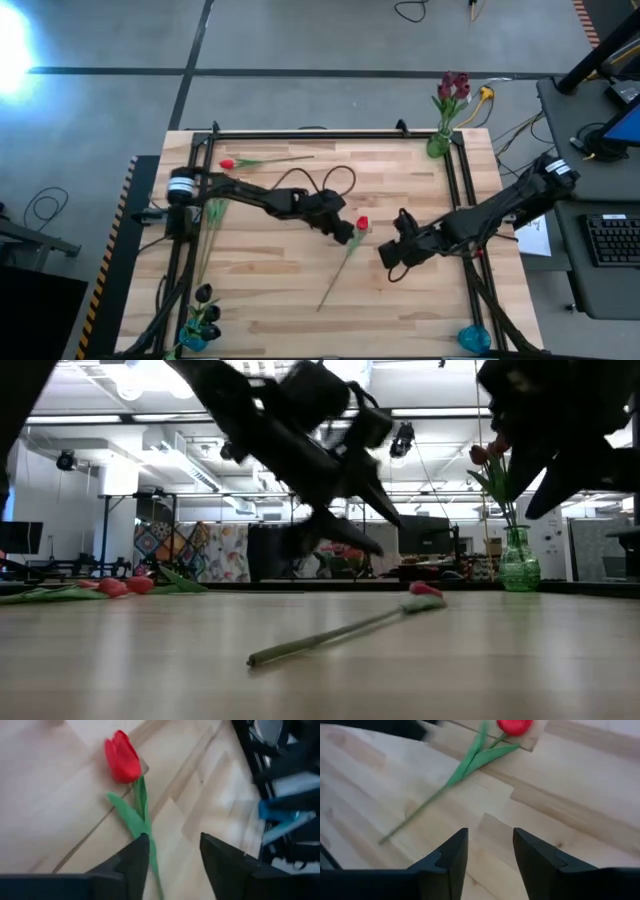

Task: Sort flowers into vase by color
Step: Put the red tulip into the right blue vase

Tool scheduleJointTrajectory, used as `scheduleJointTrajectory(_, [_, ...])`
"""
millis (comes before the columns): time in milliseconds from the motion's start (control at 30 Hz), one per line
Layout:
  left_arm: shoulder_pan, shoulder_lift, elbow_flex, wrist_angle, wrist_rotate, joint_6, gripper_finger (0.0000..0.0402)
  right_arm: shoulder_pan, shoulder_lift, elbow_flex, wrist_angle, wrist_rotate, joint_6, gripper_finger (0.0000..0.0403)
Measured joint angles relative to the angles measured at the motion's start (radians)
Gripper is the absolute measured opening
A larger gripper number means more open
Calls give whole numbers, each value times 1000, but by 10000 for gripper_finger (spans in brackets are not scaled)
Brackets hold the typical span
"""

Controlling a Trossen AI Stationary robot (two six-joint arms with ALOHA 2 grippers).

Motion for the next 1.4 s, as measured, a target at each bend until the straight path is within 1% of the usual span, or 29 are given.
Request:
scheduleJointTrajectory(67, [10, -68, -21, -70, -9, 48, 182, -7, 29, 0, 22, 0, 46, 159])
scheduleJointTrajectory(167, [26, -177, -59, -176, -52, 116, 198, -27, 78, 0, 72, 0, 60, 171])
scheduleJointTrajectory(300, [39, -324, -106, -285, -169, 200, 200, -78, 150, 0, 162, -1, 80, 175])
scheduleJointTrajectory(333, [43, -358, -121, -290, -192, 215, 199, -95, 166, 0, 184, -2, 98, 174])
scheduleJointTrajectory(400, [50, -419, -147, -293, -205, 246, 197, -130, 202, 1, 232, -2, 129, 170])
scheduleJointTrajectory(567, [52, -533, -206, -294, -211, 304, 188, -218, 284, 1, 294, -15, 206, 156])
scheduleJointTrajectory(767, [51, -660, -300, -343, -209, 358, 179, -302, 367, 1, 389, -77, 231, 132])
scheduleJointTrajectory(900, [51, -760, -391, -352, -209, 380, 175, -330, 407, 2, 479, -82, 256, 114])
scheduleJointTrajectory(1067, [51, -878, -495, -358, -193, 395, 173, -335, 445, 5, 483, -82, 314, 87])
scheduleJointTrajectory(1133, [51, -917, -525, -356, -188, 408, 173, -335, 451, 5, 483, -83, 310, 72])
scheduleJointTrajectory(1300, [51, -1004, -583, -363, -131, 469, 173, -336, 448, 3, 482, -87, 201, 32])
scheduleJointTrajectory(1400, [51, -1046, -599, -366, -99, 509, 173, -336, 427, 0, 496, -86, 175, 14])
